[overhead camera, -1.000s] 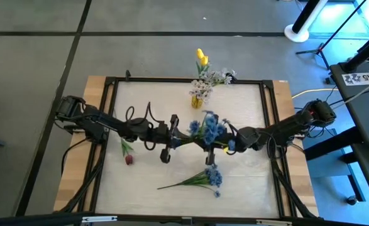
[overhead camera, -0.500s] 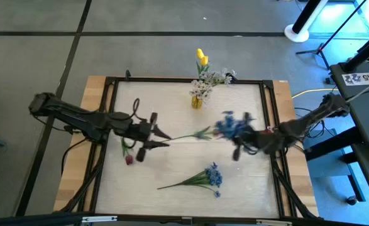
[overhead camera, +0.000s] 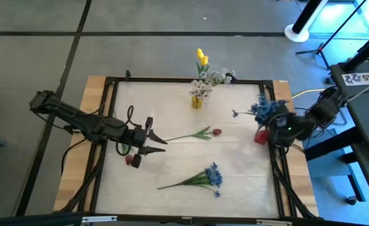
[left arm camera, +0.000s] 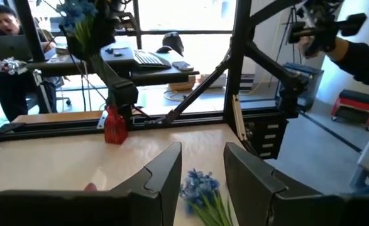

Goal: Sort flowers into vase by color
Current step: Put the top blue flowers into the red vase

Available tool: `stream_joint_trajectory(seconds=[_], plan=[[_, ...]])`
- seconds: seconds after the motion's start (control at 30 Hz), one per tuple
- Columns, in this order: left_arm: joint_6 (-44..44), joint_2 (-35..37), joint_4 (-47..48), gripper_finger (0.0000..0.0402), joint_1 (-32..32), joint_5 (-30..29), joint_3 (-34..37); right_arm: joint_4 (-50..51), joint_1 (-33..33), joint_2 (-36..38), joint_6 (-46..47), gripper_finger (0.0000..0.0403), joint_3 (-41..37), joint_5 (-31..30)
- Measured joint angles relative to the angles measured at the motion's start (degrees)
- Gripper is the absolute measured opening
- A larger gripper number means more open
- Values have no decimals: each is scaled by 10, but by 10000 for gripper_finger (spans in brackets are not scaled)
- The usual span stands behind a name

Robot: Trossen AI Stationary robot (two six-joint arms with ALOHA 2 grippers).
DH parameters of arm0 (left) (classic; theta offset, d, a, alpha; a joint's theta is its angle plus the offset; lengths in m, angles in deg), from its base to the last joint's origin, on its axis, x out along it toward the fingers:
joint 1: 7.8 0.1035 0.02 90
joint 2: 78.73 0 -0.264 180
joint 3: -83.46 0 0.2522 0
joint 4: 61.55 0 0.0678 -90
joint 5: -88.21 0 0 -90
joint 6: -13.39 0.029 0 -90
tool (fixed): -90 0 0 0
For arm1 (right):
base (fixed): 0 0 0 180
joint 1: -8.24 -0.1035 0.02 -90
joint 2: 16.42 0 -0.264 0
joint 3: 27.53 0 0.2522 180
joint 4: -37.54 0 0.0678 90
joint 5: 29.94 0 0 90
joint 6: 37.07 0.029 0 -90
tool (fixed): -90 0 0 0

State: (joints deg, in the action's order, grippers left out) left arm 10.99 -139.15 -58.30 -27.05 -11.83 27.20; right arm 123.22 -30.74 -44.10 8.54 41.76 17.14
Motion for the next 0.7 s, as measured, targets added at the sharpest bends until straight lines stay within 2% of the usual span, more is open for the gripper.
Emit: stream_joint_trajectory(seconds=[0.17, 0.3, 0.57, 0.7], plan=[[-2, 0, -9, 116, 2, -1, 0, 91, 0, 32, -14, 12, 63, 22], [-2, 0, -18, 116, 2, -10, 0, 143, 0, 37, 3, 7, 65, 29], [-1, -1, -30, 116, 4, -10, 0, 139, 0, 36, 52, 17, -4, 8], [-3, -25, -29, 116, 3, -10, 0, 131, 0, 36, 83, 16, -37, 14]])
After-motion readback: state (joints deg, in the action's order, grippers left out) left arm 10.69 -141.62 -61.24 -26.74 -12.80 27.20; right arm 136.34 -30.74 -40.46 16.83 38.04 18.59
